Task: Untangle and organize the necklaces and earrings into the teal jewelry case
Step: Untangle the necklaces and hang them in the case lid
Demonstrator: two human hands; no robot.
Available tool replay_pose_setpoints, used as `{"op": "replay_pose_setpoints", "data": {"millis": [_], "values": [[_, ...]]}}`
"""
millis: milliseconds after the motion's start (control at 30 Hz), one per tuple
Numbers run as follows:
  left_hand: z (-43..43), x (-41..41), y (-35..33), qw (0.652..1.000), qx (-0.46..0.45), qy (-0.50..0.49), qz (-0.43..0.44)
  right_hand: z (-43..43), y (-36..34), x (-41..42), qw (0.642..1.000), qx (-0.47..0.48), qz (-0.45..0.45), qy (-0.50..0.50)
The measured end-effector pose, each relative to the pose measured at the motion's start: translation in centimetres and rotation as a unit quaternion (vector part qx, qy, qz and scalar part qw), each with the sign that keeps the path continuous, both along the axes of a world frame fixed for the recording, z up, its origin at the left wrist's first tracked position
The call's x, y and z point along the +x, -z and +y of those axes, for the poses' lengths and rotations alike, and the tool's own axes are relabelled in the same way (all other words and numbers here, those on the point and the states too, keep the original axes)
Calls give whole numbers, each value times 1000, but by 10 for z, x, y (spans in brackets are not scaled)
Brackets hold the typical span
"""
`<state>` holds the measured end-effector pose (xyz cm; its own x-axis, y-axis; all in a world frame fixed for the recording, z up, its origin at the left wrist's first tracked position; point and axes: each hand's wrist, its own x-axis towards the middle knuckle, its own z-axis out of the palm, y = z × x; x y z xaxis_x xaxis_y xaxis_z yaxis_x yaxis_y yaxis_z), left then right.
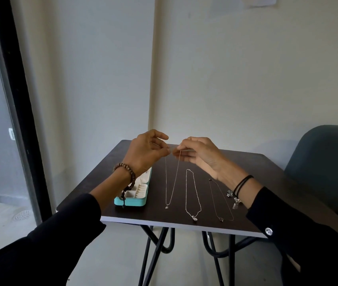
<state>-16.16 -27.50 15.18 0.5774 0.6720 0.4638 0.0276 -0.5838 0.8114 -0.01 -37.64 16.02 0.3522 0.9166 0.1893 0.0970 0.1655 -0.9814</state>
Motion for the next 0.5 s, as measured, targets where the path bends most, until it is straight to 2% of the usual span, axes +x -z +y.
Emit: {"op": "replay_pose_setpoints", "data": {"millis": [167, 500], "values": [[2, 0, 6, 999, 20, 15, 20, -2, 4, -1, 1000, -1, 26, 0], [14, 5, 20, 993, 74, 17, 88, -6, 13, 4, 1000, -13, 15, -8]]}}
